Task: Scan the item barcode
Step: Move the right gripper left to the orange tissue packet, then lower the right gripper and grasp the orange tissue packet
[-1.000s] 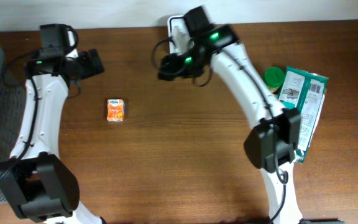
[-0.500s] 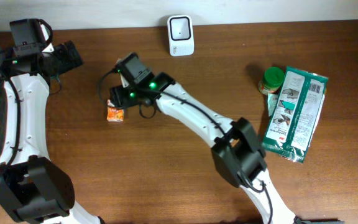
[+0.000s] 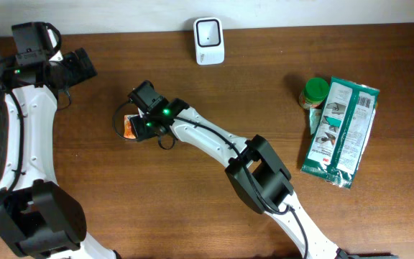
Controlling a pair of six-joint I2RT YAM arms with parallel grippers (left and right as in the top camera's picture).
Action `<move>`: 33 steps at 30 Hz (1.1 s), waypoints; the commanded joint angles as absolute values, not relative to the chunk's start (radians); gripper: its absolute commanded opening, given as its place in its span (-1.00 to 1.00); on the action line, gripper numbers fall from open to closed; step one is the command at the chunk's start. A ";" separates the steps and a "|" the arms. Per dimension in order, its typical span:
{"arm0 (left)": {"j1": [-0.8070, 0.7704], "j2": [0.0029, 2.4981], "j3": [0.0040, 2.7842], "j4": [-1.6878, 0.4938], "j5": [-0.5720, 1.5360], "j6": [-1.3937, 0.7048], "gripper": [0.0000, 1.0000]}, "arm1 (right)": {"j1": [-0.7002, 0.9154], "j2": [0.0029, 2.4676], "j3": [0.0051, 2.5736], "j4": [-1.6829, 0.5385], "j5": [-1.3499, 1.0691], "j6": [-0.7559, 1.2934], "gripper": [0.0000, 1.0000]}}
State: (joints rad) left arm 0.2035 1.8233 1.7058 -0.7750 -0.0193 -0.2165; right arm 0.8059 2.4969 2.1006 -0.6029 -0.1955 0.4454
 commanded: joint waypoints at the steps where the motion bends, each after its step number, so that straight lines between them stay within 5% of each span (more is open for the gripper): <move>1: 0.204 1.817 1.721 -0.777 -0.023 -0.208 0.99 | 0.810 2.546 2.098 -0.577 -0.223 0.408 -0.02; 6: 0.204 1.817 1.721 -0.777 -0.023 -0.208 0.98 | 0.811 2.575 2.098 -0.572 -0.235 0.381 -0.04; 15: 0.204 1.817 1.721 -0.777 -0.023 -0.208 0.98 | 0.748 2.535 2.130 -0.765 -0.235 0.370 -0.92; 27: 0.204 1.817 1.721 -0.777 -0.023 -0.208 0.98 | 0.588 2.447 2.216 -1.362 -0.168 -0.149 -0.91; 29: 0.204 1.817 1.721 -0.777 -0.023 -0.208 0.98 | 0.585 2.447 2.209 -1.371 -0.072 -0.150 -0.76; 31: 0.204 1.817 1.721 -0.777 -0.023 -0.208 0.99 | 0.578 2.447 2.210 -1.374 -0.047 -0.149 -0.12; 33: 0.204 1.817 1.721 -0.777 -0.023 -0.208 0.98 | 0.568 2.446 2.230 -1.390 -0.048 -0.149 0.08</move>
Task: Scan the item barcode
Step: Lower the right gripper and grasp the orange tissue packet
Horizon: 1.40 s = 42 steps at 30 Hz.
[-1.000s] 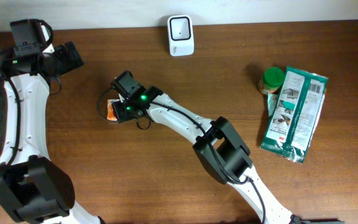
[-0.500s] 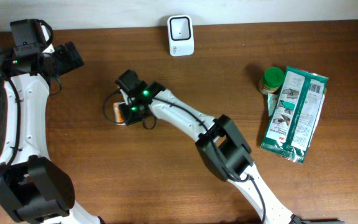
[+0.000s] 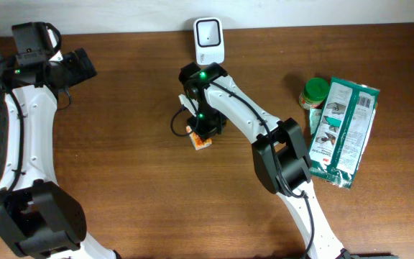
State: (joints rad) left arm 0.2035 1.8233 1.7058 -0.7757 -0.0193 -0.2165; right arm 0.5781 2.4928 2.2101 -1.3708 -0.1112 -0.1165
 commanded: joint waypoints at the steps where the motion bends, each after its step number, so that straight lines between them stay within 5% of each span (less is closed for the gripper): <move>1: 0.204 1.817 1.721 -0.777 -0.023 -0.208 0.98 | 0.563 2.446 2.256 -1.411 -0.060 -0.149 0.08; 9: 0.204 1.817 1.721 -0.777 -0.023 -0.208 0.99 | 0.611 2.447 2.423 -1.510 -0.332 -0.092 -0.03; 19: 0.204 1.817 1.721 -0.777 -0.023 -0.208 0.98 | 0.700 2.449 2.185 -1.306 -0.286 0.112 -0.21; 32: 0.204 1.817 1.721 -0.777 -0.023 -0.207 0.98 | 0.524 2.449 2.105 -1.371 -0.067 0.163 -0.21; 42: 0.204 1.817 1.721 -0.777 -0.023 -0.208 0.98 | 0.437 2.449 2.105 -1.179 -0.071 0.057 -0.23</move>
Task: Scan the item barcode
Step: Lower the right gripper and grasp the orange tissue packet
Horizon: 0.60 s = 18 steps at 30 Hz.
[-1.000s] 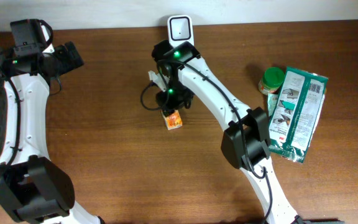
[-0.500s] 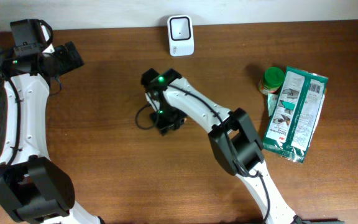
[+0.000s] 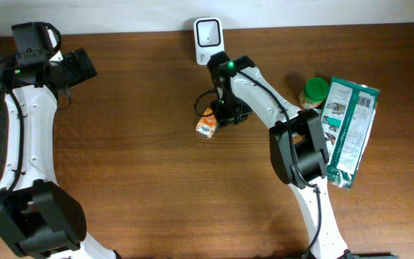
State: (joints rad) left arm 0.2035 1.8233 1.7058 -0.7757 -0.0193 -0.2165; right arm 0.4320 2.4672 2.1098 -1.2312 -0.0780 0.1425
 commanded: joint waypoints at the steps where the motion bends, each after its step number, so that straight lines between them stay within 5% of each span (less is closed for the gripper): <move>1: 0.204 1.817 1.721 -0.777 -0.023 -0.207 0.99 | 0.440 2.449 2.105 -1.152 -0.072 0.028 -0.22; 9: 0.204 1.817 1.721 -0.777 -0.023 -0.208 0.98 | 0.455 2.448 2.120 -1.049 -0.158 -0.089 -0.22; 18: 0.204 1.817 1.721 -0.777 -0.023 -0.208 0.98 | 0.393 2.440 2.384 -1.327 -0.311 -0.109 0.00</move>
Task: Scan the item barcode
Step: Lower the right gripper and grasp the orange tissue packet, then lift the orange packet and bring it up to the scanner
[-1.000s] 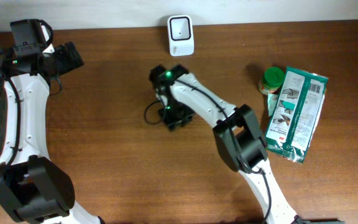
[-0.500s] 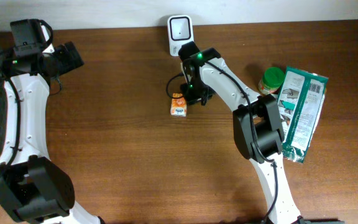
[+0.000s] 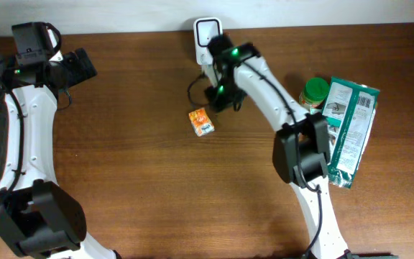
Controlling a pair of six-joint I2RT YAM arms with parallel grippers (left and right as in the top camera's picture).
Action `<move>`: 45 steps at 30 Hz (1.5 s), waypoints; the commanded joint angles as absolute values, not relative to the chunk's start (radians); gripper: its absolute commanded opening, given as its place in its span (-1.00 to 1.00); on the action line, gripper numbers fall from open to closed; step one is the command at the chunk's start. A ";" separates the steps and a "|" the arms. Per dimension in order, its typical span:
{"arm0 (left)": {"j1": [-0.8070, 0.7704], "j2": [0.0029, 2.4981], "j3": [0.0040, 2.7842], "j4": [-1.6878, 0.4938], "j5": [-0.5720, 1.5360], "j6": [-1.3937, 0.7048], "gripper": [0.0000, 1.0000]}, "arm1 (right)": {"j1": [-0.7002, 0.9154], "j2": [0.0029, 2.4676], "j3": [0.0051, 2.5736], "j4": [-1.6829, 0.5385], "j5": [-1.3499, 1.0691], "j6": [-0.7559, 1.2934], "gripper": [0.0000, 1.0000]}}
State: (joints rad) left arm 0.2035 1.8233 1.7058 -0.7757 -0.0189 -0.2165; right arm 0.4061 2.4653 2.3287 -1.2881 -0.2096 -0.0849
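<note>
A small orange packet (image 3: 201, 121) sits at the tip of my right gripper (image 3: 208, 109), in front of the white barcode scanner (image 3: 205, 32) at the table's back edge. The right arm reaches in from the front right, and its wrist (image 3: 225, 57) covers the scanner's lower right part. The gripper points down and to the left, shut on the packet, with its fingers mostly hidden under the wrist body. The packet's orange face is turned up to the overhead camera. My left gripper (image 3: 83, 65) rests far off at the back left, and its jaw state does not show.
A green-lidded jar (image 3: 314, 93) and a green-and-white bag (image 3: 340, 133) lie at the right of the wooden table (image 3: 121, 165). A black cable loops beside the right wrist. The left arm runs along the table's left edge.
The right wrist has moved toward the back and now overlaps the scanner. The packet has shifted slightly back and left and has turned, so more of its orange face shows.
The right gripper was first on the packet at the table's middle left. Then the packet was under the gripper nearer the centre, below the scanner. Later it was a little further right, and now it is held just in front of the scanner. The left arm never moved.
</note>
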 commanded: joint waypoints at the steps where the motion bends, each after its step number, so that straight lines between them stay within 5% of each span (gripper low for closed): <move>1: 0.204 1.817 1.721 -0.777 -0.023 -0.208 0.99 | 0.393 2.442 2.377 -1.341 -0.336 -0.109 0.00; 16: 0.204 1.817 1.721 -0.777 -0.023 -0.208 0.98 | 0.422 2.444 2.060 -1.127 -0.446 -0.060 -0.04; 20: 0.204 1.817 1.721 -0.777 -0.023 -0.208 0.98 | 0.425 2.444 2.025 -1.098 -0.445 -0.043 -0.29; 25: 0.204 1.817 1.721 -0.777 -0.023 -0.208 0.98 | 0.424 2.444 2.019 -1.095 -0.446 -0.017 -0.92; 27: 0.204 1.817 1.721 -0.777 -0.023 -0.208 0.98 | 0.424 2.443 2.021 -1.099 -0.475 -0.017 -0.91; 45: 0.204 1.817 1.721 -0.777 -0.023 -0.207 0.99 | 0.184 2.298 2.247 -1.360 -1.496 -0.245 -0.92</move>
